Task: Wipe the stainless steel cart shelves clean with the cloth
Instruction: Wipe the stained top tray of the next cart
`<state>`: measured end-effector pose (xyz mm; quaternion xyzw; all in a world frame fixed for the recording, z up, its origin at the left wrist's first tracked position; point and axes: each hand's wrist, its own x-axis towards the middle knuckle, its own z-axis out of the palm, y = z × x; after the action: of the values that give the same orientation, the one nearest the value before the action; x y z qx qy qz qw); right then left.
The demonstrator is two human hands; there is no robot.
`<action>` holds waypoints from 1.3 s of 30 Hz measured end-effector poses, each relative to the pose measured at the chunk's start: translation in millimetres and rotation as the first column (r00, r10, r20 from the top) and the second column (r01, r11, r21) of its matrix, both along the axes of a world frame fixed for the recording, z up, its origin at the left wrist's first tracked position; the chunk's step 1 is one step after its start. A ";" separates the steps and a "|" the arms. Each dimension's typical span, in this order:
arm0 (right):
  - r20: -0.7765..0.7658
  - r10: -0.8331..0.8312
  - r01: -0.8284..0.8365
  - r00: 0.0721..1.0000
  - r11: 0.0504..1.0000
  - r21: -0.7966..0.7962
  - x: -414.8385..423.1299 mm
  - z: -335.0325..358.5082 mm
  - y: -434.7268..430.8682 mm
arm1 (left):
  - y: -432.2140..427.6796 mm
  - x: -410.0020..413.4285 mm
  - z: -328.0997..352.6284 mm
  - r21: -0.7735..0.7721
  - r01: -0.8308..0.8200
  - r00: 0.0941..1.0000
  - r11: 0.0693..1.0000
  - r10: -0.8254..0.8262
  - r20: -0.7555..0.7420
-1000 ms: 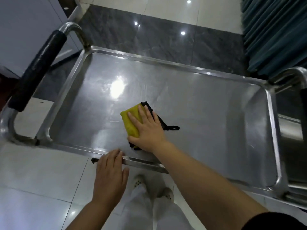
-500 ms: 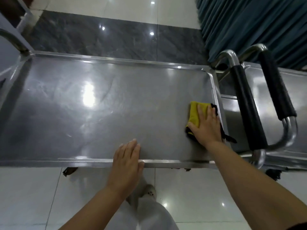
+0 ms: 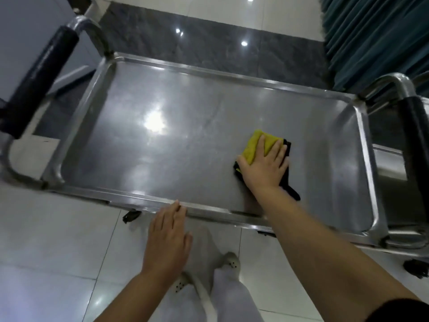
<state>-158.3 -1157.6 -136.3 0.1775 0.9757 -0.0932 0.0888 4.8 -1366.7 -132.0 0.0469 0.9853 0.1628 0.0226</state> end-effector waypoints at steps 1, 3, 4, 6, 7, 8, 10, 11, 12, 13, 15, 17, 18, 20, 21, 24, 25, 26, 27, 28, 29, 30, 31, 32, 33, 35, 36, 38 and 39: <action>0.008 0.077 -0.077 0.997 0.997 -0.020 -4.7 -0.9 -28.2 | -13.5 6.0 -1.2 -0.012 -0.021 1.000 1.000 0.021 0.004; 0.038 0.267 -0.264 0.963 0.962 -0.062 -10.8 -0.4 -81.2 | -37.3 17.6 -5.1 -0.031 -0.051 0.998 0.998 0.051 0.019; 0.055 0.376 -0.370 0.925 0.925 -0.086 -12.1 -0.1 -105.5 | -46.9 23.1 -7.3 -0.042 -0.058 0.998 0.997 0.059 0.028; 0.081 0.572 -0.560 0.816 0.818 -0.133 -9.8 1.1 -147.2 | -60.8 32.0 -10.1 -0.060 -0.066 0.997 0.996 0.068 0.028; 0.090 0.643 -0.628 0.761 0.764 -0.151 -6.0 0.9 -164.1 | -64.8 35.4 -10.2 -0.066 -0.074 0.997 0.995 0.075 0.022; 0.094 0.696 -0.678 0.712 0.716 -0.164 -1.2 0.0 -177.5 | -67.3 37.9 -10.9 -0.067 -0.079 0.997 0.995 0.081 0.017; 0.088 0.759 -0.740 0.646 0.650 -0.171 9.7 -3.3 -190.1 | -66.8 40.0 -11.1 -0.065 -0.082 0.996 0.995 0.084 0.026; 0.078 0.777 -0.760 0.625 0.628 -0.167 14.6 -4.9 -188.5 | -64.4 39.6 -10.3 -0.061 -0.077 0.996 0.995 0.079 0.039; 0.066 0.789 -0.774 0.611 0.612 -0.159 18.2 -5.9 -181.4 | -61.0 38.1 -9.8 -0.056 -0.065 0.996 0.996 0.067 0.050; 0.054 0.796 -0.782 0.603 0.604 -0.152 21.0 -7.3 -169.8 | -56.4 35.8 -8.7 -0.047 -0.050 0.997 0.998 0.052 0.056; 0.031 0.782 -0.772 0.622 0.620 -0.137 25.4 -9.1 -135.9 | -45.3 29.8 -6.7 -0.029 -0.014 0.998 0.999 0.016 0.058; 0.007 0.728 -0.724 0.685 0.682 -0.108 28.9 -10.1 -91.4 | -31.0 22.8 -6.0 -0.015 0.033 0.999 0.999 -0.032 0.032; 0.003 0.690 -0.687 0.724 0.721 -0.093 30.6 -10.0 -66.2 | -22.3 19.6 -5.8 -0.004 0.060 0.998 0.998 -0.060 0.029; 0.007 0.596 -0.594 0.803 0.801 -0.078 33.0 -8.1 -13.6 | -2.3 13.1 -4.6 0.010 0.112 0.992 0.994 -0.112 0.063; 0.015 0.542 -0.540 0.840 0.838 -0.078 34.5 -7.0 13.7 | 9.3 10.3 -4.0 0.016 0.140 0.988 0.990 -0.140 0.067; 0.040 0.369 -0.367 0.928 0.928 -0.061 39.8 -0.2 90.9 | 46.4 4.4 1.0 0.059 0.218 0.974 0.974 -0.221 0.042; 0.048 0.305 -0.303 0.951 0.952 -0.045 42.2 2.3 114.1 | 57.6 3.4 2.5 0.075 0.242 0.969 0.967 -0.245 0.030; 0.053 0.236 -0.235 0.970 0.972 -0.029 45.7 4.3 135.6 | 67.2 2.9 3.8 0.080 0.260 0.965 0.962 -0.262 0.013; 0.056 0.169 -0.169 0.984 0.986 -0.012 50.3 6.5 155.1 | 75.1 3.2 5.1 0.082 0.276 0.961 0.958 -0.277 0.004; 0.061 0.109 -0.110 0.992 0.994 0.003 56.1 8.0 172.4 | 80.9 4.2 6.0 0.083 0.292 0.956 0.953 -0.293 -0.005; 0.069 0.057 -0.058 0.996 0.998 0.013 63.1 9.4 186.9 | 84.9 5.6 6.9 0.087 0.310 0.951 0.947 -0.310 -0.014; 0.074 0.010 -0.011 0.997 1.000 0.017 70.4 10.3 197.8 | 86.9 7.3 7.7 0.089 0.327 0.945 0.941 -0.327 -0.018; 0.079 -0.031 0.030 0.996 0.999 0.017 77.9 10.5 204.5 | 86.6 9.1 8.6 0.088 0.339 0.941 0.937 -0.339 -0.024; 0.085 -0.068 0.067 0.994 0.998 0.017 85.0 10.8 206.4 | 84.3 11.4 8.4 0.083 0.344 0.939 0.935 -0.343 -0.027; 0.093 -0.104 0.103 0.990 0.995 0.020 91.6 10.7 203.7 | 80.1 14.0 8.0 0.080 0.342 0.940 0.936 -0.340 -0.032; 0.114 -0.160 0.158 0.980 0.987 0.030 100.9 11.0 187.3 | 67.3 19.8 5.7 0.079 0.325 0.946 0.942 -0.323 -0.035; 0.125 -0.170 0.168 0.977 0.985 0.027 104.0 12.0 174.3 | 59.2 23.1 4.1 0.078 0.312 0.950 0.947 -0.311 -0.027; 0.136 -0.121 0.120 0.983 0.993 0.012 106.3 12.8 142.0 | 40.3 30.0 1.7 0.071 0.271 0.962 0.960 -0.272 -0.001; 0.141 -0.074 0.074 0.987 0.997 0.005 105.2 13.0 122.3 | 30.1 34.1 0.6 0.065 0.248 0.968 0.967 -0.249 0.011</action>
<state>-53.0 -1035.2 -123.3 0.2197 0.9597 -0.0838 0.1538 38.9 -1336.6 -131.4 0.1690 0.9658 0.1901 0.0507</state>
